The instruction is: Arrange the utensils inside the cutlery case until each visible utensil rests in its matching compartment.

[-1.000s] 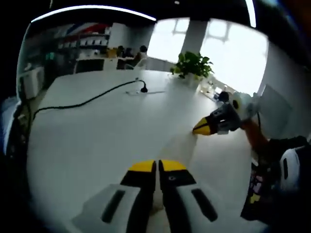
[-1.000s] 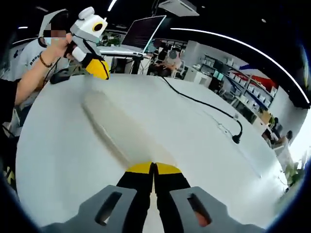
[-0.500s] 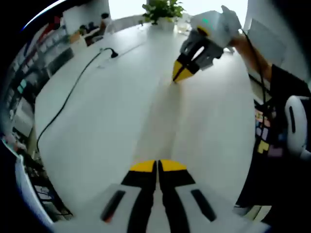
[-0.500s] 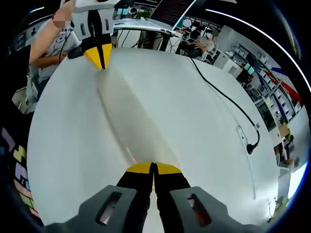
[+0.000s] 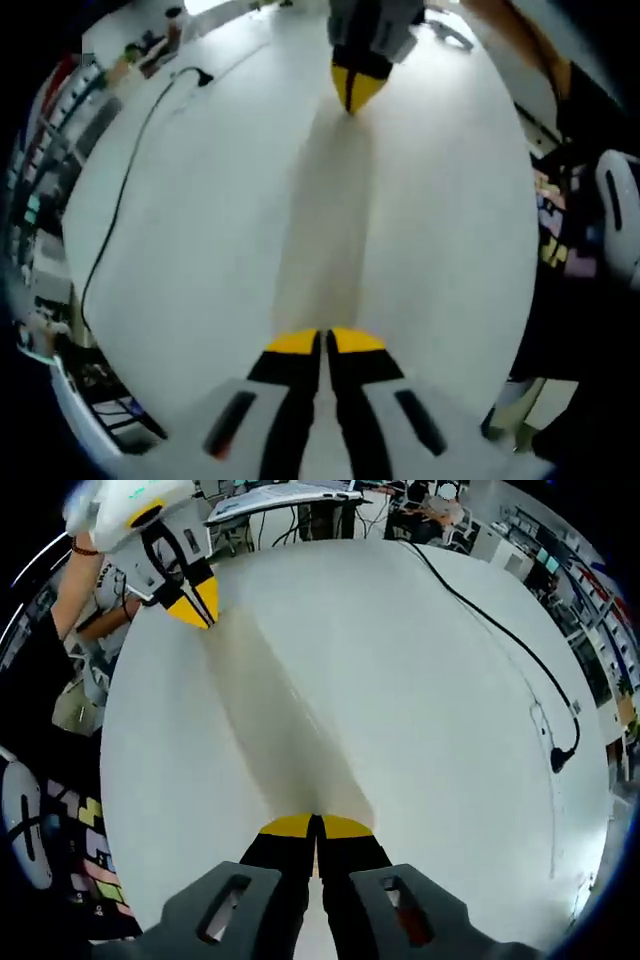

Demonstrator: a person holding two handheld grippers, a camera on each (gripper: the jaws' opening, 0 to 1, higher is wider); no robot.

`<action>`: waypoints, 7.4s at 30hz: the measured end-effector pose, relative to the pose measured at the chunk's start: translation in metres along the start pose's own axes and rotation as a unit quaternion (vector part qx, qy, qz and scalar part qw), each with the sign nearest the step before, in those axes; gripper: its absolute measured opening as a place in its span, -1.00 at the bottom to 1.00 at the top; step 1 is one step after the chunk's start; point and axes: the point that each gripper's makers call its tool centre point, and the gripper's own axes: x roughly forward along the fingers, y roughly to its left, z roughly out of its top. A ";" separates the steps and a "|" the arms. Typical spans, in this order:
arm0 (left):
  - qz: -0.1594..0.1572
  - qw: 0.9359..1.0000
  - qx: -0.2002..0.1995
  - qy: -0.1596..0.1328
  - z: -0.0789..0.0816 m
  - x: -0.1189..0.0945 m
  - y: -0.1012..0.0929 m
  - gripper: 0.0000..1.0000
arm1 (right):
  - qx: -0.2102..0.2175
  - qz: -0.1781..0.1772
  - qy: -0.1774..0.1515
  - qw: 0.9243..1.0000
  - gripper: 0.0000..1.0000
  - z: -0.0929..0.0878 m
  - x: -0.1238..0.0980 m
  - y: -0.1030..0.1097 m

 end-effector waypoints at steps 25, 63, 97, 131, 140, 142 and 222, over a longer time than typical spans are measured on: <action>-0.025 0.999 0.019 0.027 -0.006 0.005 0.010 -0.98 | 0.071 0.027 0.050 0.996 -1.00 -0.002 0.003 0.000; -0.022 0.995 0.044 0.087 -0.008 0.006 0.015 -0.98 | 0.038 0.027 0.044 0.998 -1.00 -0.002 0.002 0.001; -0.063 0.991 0.111 0.049 0.010 0.024 0.023 0.04 | -0.142 0.042 -0.029 0.989 0.05 0.021 0.019 0.013; -0.061 0.993 0.090 0.039 0.007 0.040 0.032 -0.09 | -0.147 0.043 0.017 0.988 -0.14 0.017 0.039 0.012; -0.061 0.992 0.097 0.055 0.009 0.042 0.033 -0.10 | -0.148 0.046 -0.002 0.988 -0.14 0.017 0.038 0.010; -0.060 0.992 0.097 0.056 0.009 0.042 0.033 -0.10 | -0.148 0.047 -0.010 0.988 -0.14 0.017 0.038 0.009; -0.089 0.973 0.211 0.036 0.148 0.075 -0.043 -0.11 | -0.073 0.020 0.045 0.996 -0.12 -0.136 -0.019 -0.007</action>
